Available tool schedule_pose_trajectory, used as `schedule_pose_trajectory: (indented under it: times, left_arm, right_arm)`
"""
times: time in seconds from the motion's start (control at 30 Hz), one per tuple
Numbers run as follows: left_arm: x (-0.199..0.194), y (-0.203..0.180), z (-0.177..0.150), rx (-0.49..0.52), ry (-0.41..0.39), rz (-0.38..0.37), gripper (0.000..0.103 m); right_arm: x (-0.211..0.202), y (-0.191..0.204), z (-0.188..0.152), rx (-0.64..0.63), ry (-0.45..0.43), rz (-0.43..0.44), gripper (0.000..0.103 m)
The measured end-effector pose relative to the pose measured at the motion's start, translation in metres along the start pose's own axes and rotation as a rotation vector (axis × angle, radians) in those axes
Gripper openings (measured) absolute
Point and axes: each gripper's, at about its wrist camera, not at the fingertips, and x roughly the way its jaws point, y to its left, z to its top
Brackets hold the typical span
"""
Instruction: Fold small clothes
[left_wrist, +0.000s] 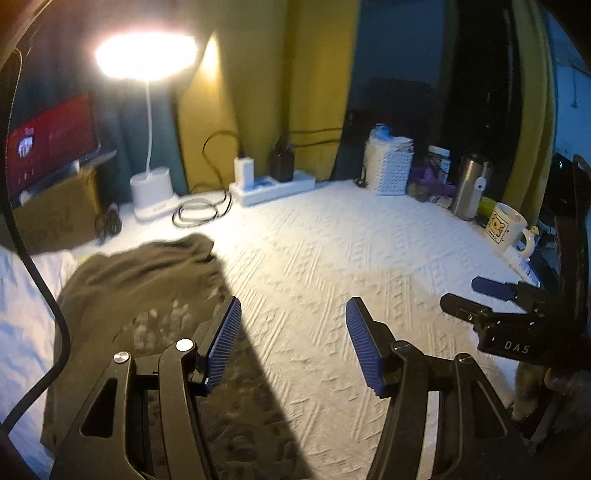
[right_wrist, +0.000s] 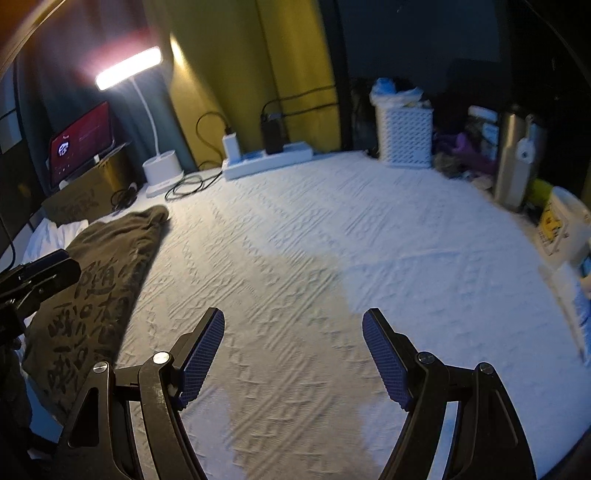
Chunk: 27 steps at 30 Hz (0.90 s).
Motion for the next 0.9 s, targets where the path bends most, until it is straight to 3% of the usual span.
schedule_pose_trajectory:
  times: [0.07,0.1,0.23,0.5,0.63,0.9]
  left_arm:
    - [-0.001,-0.006,0.003,0.03,0.001,0.002,0.083]
    - [-0.003,-0.006,0.003,0.03,-0.007,0.004,0.084]
    - [-0.013,-0.007,0.012,0.022,-0.046,0.006,0.085]
    - [-0.057,-0.007,0.038,0.02,-0.208,0.095,0.085]
    - [-0.077,-0.001,0.051,0.005,-0.268,0.145,0.097]
    - [-0.11,0.013,0.066,-0.034,-0.373,0.184,0.098]
  right_arm:
    - [-0.01,-0.004,0.004,-0.01,-0.02,-0.009,0.079]
    - [-0.014,-0.005,0.006,-0.013,-0.028,-0.01,0.079]
    - [-0.034,-0.007,0.019,-0.033,-0.071,-0.005,0.08]
    - [-0.088,-0.001,0.047,-0.083,-0.216,-0.016,0.085]
    - [-0.114,0.006,0.058,-0.105,-0.284,-0.029,0.09]
    - [-0.158,0.015,0.079,-0.112,-0.354,0.017,0.095]
